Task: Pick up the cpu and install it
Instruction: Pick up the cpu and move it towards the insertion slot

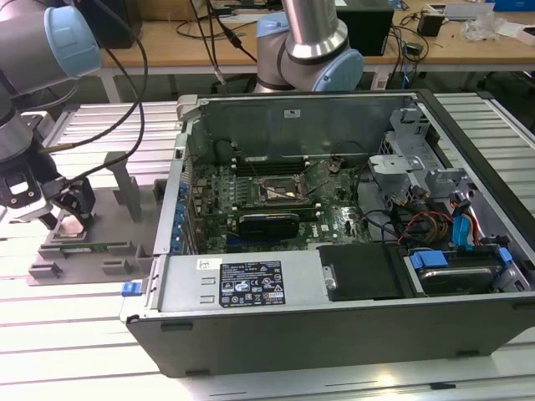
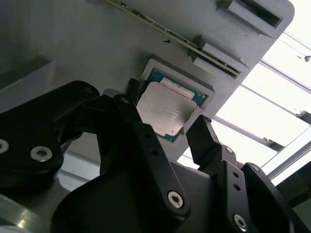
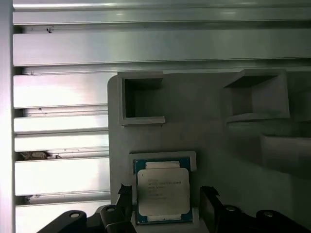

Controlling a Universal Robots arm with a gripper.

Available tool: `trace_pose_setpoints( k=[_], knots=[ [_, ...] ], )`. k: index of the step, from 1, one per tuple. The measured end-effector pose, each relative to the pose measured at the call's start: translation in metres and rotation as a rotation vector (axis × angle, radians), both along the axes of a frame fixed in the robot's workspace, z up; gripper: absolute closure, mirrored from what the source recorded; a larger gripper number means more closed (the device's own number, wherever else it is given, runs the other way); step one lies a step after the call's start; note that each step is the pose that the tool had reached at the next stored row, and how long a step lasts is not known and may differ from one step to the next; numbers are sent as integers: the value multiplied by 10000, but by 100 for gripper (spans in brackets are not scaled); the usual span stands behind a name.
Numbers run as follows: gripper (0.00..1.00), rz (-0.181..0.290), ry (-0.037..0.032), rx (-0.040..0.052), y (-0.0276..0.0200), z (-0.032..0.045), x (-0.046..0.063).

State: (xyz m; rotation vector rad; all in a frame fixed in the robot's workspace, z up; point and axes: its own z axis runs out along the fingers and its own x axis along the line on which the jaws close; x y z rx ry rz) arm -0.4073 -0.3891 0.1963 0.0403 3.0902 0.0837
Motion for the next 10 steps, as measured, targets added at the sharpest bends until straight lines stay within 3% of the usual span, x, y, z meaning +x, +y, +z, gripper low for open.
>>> trace_pose_setpoints(
  k=[2,7,10],
  knots=[
    [34,240,2,16,2,-6,-1],
    [34,591,-7,327,5,-31,-1],
    [34,614,-4,353,4,-56,-4]
  ],
)
